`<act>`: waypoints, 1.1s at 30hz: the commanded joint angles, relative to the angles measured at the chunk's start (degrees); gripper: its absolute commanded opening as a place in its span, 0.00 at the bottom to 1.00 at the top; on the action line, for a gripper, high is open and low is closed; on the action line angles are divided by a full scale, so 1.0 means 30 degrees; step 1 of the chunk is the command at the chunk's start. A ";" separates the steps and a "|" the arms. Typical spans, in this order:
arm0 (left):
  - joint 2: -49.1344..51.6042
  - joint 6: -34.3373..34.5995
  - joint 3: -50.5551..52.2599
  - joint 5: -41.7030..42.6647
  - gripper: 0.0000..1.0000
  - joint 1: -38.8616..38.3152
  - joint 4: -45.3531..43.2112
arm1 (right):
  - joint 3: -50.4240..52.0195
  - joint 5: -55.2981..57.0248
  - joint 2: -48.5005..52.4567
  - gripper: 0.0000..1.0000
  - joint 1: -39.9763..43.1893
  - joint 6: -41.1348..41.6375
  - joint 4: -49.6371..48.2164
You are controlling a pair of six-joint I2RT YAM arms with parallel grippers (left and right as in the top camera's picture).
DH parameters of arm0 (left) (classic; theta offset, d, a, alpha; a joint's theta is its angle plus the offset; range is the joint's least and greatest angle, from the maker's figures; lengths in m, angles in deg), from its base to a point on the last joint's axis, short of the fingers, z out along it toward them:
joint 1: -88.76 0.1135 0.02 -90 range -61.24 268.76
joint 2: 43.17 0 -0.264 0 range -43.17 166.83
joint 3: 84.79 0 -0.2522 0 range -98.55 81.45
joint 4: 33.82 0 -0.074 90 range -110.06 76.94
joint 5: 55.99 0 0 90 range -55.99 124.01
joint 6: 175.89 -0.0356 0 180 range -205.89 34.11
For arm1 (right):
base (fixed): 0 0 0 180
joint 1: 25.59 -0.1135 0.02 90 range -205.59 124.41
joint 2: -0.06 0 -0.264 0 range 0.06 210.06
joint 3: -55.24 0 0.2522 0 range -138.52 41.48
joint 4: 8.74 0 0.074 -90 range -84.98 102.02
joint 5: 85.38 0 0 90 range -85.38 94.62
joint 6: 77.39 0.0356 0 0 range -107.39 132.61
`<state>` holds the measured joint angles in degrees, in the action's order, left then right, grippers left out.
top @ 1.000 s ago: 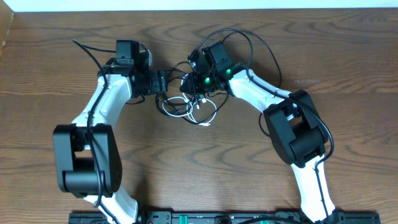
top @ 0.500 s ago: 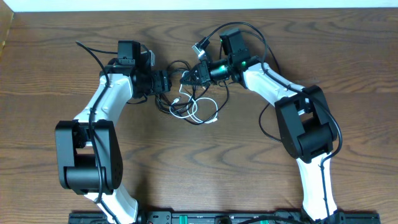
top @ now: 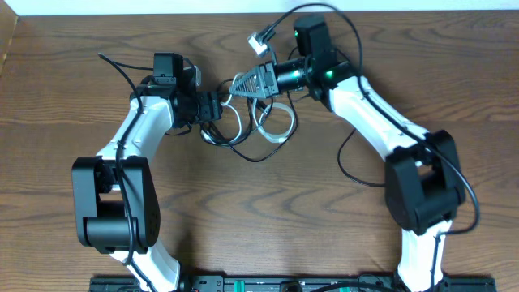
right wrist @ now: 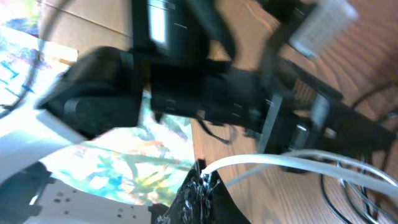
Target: Untangle cables
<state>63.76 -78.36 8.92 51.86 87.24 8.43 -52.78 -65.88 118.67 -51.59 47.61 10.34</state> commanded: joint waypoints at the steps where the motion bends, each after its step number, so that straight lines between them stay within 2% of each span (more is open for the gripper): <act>1: 0.0168 0.0109 0.0000 -0.0182 0.82 0.0051 0.0036 | -0.0044 0.1056 -0.1581 0.01 -0.0022 0.0102 0.0000; 13: 0.0168 0.0109 0.0000 -0.0175 0.82 0.0051 0.0036 | -0.0044 0.5763 -0.6003 0.01 0.0357 -0.0503 -0.0066; 19: 0.0168 0.0109 0.0000 -0.0175 0.82 0.0051 0.0036 | -0.0044 0.6156 -0.7847 0.01 0.0933 -0.1501 -0.0998; 24: 0.0168 0.0109 0.0000 -0.0175 0.82 0.0051 0.0036 | -0.0044 0.6834 -0.8867 0.01 0.1282 -0.2769 -0.1056; 29: 0.0168 0.0109 0.0000 -0.0175 0.82 0.0051 0.0036 | -0.0044 0.7111 -0.9202 0.01 0.1297 -0.5406 -0.0780; 33: 0.0168 0.0102 0.0000 -0.0175 0.82 0.0051 0.0044 | -0.0044 0.9646 -0.9202 0.01 0.1530 -0.5472 0.0670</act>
<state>63.76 -78.36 8.92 51.86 87.24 8.43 -52.78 -43.96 91.52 -47.85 34.65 10.19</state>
